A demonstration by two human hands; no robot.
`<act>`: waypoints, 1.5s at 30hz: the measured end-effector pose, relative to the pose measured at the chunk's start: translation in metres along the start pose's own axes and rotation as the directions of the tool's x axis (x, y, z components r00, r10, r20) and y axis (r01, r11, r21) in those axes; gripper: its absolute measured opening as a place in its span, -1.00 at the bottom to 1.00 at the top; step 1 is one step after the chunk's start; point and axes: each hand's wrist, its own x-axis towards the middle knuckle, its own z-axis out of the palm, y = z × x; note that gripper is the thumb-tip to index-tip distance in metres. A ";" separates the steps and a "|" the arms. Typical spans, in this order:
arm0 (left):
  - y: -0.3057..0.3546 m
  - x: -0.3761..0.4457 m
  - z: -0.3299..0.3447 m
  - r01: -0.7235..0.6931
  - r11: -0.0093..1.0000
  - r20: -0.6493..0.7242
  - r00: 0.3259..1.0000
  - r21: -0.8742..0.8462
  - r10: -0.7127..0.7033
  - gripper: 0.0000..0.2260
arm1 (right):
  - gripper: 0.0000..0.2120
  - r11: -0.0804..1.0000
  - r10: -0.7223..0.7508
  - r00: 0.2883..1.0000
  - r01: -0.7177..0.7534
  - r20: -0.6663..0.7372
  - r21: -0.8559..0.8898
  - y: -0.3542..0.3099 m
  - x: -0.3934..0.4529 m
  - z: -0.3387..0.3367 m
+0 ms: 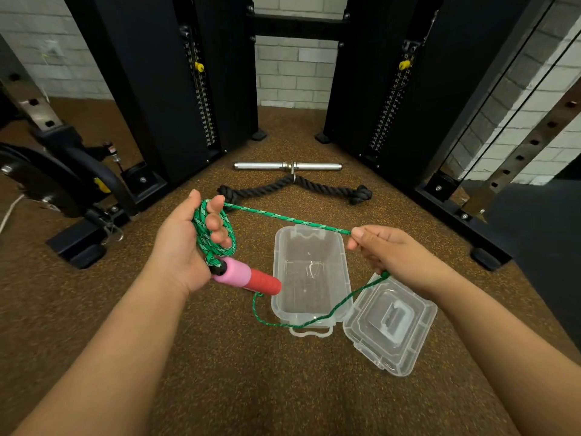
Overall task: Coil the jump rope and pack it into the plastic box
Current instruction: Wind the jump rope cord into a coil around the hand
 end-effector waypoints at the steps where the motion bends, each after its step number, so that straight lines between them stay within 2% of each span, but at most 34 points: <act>1: 0.000 0.000 0.000 0.000 1.000 0.000 1.000 0.003 0.000 -0.56 | -0.70 1.000 -0.006 1.000 0.006 0.007 0.004 0.000 0.000 0.000; 5: 0.002 0.000 -0.002 -0.002 0.999 0.029 1.000 0.035 0.001 -0.57 | -0.77 1.000 -0.009 0.999 0.009 0.037 -0.011 0.000 0.000 -0.001; 8: 0.000 -0.003 0.002 0.032 0.991 0.121 0.991 0.132 -0.049 -0.58 | -0.85 0.988 0.035 0.997 -0.025 0.063 -0.153 0.006 0.002 0.003; 11: -0.011 -0.008 0.013 0.087 0.962 0.250 0.956 0.259 -0.154 -0.57 | -0.74 0.961 0.046 0.995 -0.019 0.091 -0.276 0.008 0.004 0.016; 14: -0.025 -0.016 0.025 0.117 0.907 0.347 0.898 0.404 -0.271 -0.57 | -0.61 0.983 -0.049 0.993 0.067 0.111 -0.172 -0.003 0.005 0.033; 18: -0.036 -0.022 0.033 0.110 0.859 0.425 0.833 0.501 -0.354 -0.59 | -0.58 0.989 -0.140 0.977 0.145 0.161 -0.019 -0.009 0.007 0.050; 26: -0.032 -0.026 0.036 0.140 0.860 0.442 0.810 0.491 -0.385 -0.57 | -0.68 0.989 -0.150 0.968 0.147 0.203 0.029 -0.007 0.002 0.058; 28: -0.031 -0.025 0.038 0.165 0.894 0.430 0.831 0.416 -0.354 -0.55 | -0.74 0.989 -0.146 0.963 0.146 0.226 0.017 -0.008 0.000 0.058; 31: -0.028 -0.017 0.034 0.191 0.956 0.343 0.903 0.224 -0.261 -0.56 | -0.78 0.995 -0.094 0.976 0.096 0.198 -0.001 -0.008 -0.003 0.060; 33: -0.026 -0.012 0.029 0.163 0.969 0.279 0.936 0.188 -0.212 -0.61 | -0.76 0.979 -0.075 0.982 0.105 0.171 -0.173 -0.008 -0.005 0.061; 35: -0.025 -0.009 0.025 0.144 0.973 0.229 0.956 0.182 -0.185 -0.63 | -0.77 0.897 -0.095 0.974 0.174 0.208 -0.406 -0.009 -0.008 0.063; 37: -0.027 -0.008 0.025 0.154 0.976 0.209 0.960 0.152 -0.184 -0.60 | -0.77 0.842 -0.116 0.955 0.241 0.273 -0.483 -0.013 -0.012 0.066; 41: -0.034 -0.008 0.032 0.150 0.960 0.199 0.960 0.235 -0.199 -0.51 | -0.74 0.924 -0.183 0.926 0.277 0.331 -0.264 -0.021 -0.016 0.072; 43: -0.037 -0.008 0.031 0.123 0.918 0.198 0.958 0.378 -0.210 -0.42 | -0.71 0.951 -0.229 0.927 0.279 0.297 -0.136 -0.029 -0.017 0.069; 45: -0.039 -0.011 0.028 0.076 0.822 0.242 0.937 0.564 -0.253 -0.32 | -0.68 0.967 -0.248 0.937 0.254 0.246 0.007 -0.039 -0.016 0.062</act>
